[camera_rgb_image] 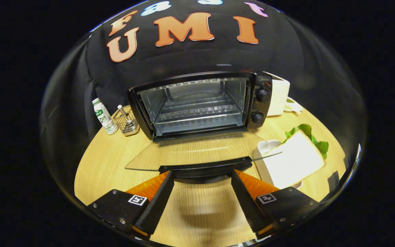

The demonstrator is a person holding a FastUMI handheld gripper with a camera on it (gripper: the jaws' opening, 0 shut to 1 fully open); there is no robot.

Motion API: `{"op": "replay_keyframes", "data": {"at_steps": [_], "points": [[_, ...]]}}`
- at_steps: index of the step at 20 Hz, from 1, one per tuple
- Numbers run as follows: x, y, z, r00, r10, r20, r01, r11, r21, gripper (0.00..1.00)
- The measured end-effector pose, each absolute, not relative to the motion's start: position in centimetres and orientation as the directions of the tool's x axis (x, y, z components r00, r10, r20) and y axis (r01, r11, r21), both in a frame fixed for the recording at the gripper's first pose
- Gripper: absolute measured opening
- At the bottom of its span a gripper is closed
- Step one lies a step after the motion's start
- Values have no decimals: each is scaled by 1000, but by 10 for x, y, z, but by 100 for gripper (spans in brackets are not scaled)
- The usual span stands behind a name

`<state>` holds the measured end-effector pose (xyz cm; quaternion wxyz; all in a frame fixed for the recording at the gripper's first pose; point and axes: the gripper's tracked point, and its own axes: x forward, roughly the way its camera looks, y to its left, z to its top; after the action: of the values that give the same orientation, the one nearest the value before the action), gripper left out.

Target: Open the toaster oven, put the food inside, and close the toaster oven door.

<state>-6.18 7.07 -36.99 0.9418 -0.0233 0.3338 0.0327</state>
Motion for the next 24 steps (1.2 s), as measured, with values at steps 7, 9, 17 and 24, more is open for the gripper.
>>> {"op": "replay_keyframes", "data": {"at_steps": [7, 9, 17, 24], "points": [[-70, 66, -394, 744, 38, -667, -81, 996, -33, 100], [-71, 66, -399, 745, 38, -666, -87, 995, -41, 100], [-71, 63, -387, 755, 48, -654, -85, 996, -25, 100], [-61, 5, -310, 806, 48, -591, -84, 996, -35, 100]]}}
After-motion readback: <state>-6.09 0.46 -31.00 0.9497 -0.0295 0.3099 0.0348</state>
